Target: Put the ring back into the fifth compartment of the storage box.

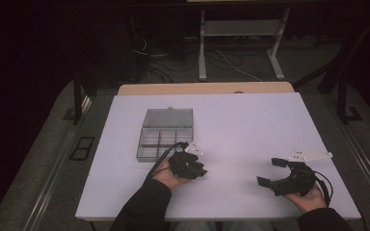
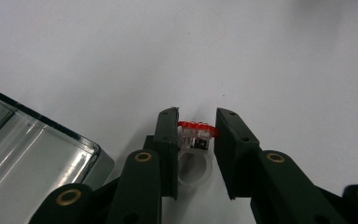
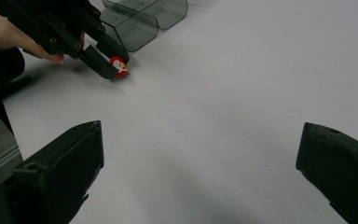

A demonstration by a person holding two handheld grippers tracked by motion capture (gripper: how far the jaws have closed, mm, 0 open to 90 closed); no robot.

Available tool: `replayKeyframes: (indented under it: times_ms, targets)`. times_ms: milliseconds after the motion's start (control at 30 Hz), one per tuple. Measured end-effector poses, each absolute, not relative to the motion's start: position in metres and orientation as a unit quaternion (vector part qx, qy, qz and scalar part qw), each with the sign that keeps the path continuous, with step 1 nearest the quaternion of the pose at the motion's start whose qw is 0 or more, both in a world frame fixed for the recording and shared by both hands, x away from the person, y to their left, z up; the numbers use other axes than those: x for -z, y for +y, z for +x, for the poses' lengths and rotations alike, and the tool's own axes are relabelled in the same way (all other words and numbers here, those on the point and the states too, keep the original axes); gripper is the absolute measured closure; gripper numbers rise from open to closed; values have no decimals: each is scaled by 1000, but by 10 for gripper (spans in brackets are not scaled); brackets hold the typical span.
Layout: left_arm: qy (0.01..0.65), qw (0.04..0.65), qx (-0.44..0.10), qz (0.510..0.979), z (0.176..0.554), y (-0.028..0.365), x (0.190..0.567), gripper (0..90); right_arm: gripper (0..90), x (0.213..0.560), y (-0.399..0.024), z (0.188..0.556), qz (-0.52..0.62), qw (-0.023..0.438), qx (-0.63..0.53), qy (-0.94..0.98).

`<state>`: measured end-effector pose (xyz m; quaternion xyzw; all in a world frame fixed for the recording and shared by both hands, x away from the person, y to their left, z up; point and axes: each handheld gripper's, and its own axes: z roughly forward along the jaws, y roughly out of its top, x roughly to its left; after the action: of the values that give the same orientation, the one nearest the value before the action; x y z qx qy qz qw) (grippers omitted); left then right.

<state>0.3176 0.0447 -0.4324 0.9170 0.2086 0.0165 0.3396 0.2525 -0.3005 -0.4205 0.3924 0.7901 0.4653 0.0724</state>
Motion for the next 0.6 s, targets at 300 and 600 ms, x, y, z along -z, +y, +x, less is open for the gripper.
replayKeyframes:
  times_ms: [300, 600]
  targets:
    - [194, 349, -9, 917, 316, 43, 418, 696, 2, 421, -301, 253, 392, 73, -466, 790]
    - [188, 356, -4, 915, 317, 44, 405, 695, 2, 420, -301, 252, 393, 73, -466, 789]
